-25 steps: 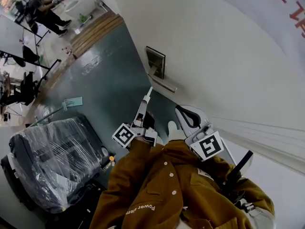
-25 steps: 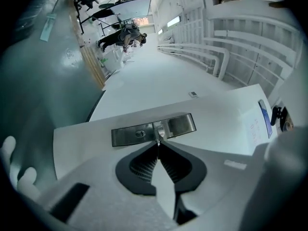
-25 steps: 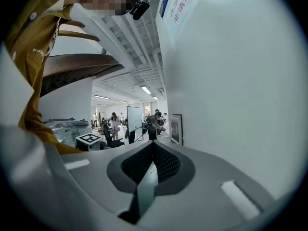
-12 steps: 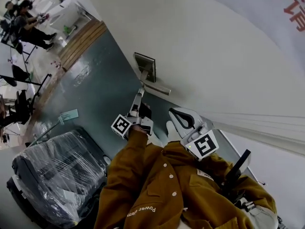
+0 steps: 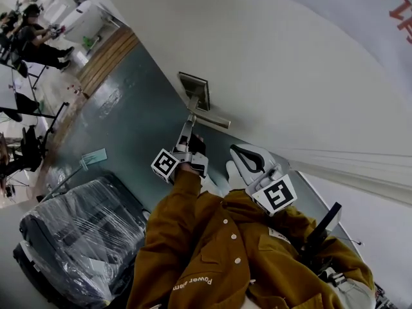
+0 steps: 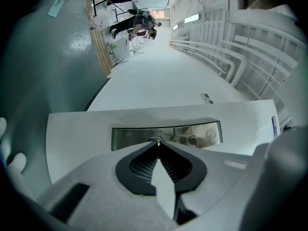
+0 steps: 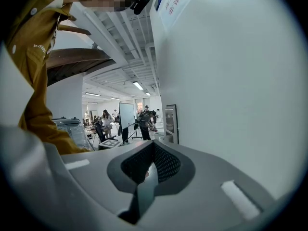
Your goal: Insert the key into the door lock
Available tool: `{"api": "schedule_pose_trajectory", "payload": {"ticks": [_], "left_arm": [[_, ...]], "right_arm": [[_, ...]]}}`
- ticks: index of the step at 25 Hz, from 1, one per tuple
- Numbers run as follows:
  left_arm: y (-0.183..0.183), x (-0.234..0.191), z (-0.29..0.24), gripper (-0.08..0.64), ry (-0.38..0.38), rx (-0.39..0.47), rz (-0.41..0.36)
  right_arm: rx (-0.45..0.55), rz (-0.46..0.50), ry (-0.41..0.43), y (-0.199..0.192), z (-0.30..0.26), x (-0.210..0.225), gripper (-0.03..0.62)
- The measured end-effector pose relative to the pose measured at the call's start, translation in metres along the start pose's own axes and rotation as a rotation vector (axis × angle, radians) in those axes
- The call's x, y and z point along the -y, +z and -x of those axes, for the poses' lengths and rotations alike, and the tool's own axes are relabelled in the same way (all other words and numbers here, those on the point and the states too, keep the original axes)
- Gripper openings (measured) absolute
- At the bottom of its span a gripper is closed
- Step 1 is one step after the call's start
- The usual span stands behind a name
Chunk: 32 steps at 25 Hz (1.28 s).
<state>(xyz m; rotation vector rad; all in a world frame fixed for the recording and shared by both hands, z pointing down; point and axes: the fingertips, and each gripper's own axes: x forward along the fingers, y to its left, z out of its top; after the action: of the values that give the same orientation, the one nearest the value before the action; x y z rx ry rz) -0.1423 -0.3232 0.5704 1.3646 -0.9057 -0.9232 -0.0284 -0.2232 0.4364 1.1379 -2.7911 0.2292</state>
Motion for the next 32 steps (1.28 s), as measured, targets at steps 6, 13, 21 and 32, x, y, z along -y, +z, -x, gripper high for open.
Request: {"api": "schedule_pose_trajectory", "payload": {"ticks": [6, 13, 21, 32], "left_arm": [[-0.002, -0.002, -0.002, 0.025, -0.013, -0.003, 0.021], [-0.003, -0.001, -0.002, 0.025, -0.02, -0.006, 0.024], [-0.002, -0.003, -0.003, 0.025, -0.017, -0.005, 0.03], [-0.001, -0.013, -0.028, 0.026, -0.022, -0.032, 0.084]], "right_arm": [[-0.039, -0.013, 0.01, -0.008, -0.001, 0.0, 0.006], [-0.037, -0.01, 0.023, -0.006, -0.003, -0.001, 0.006], [-0.047, -0.006, 0.039, -0.008, -0.005, -0.004, 0.006], [-0.048, 0.006, 0.047, -0.004, -0.003, -0.009, 0.006]]}}
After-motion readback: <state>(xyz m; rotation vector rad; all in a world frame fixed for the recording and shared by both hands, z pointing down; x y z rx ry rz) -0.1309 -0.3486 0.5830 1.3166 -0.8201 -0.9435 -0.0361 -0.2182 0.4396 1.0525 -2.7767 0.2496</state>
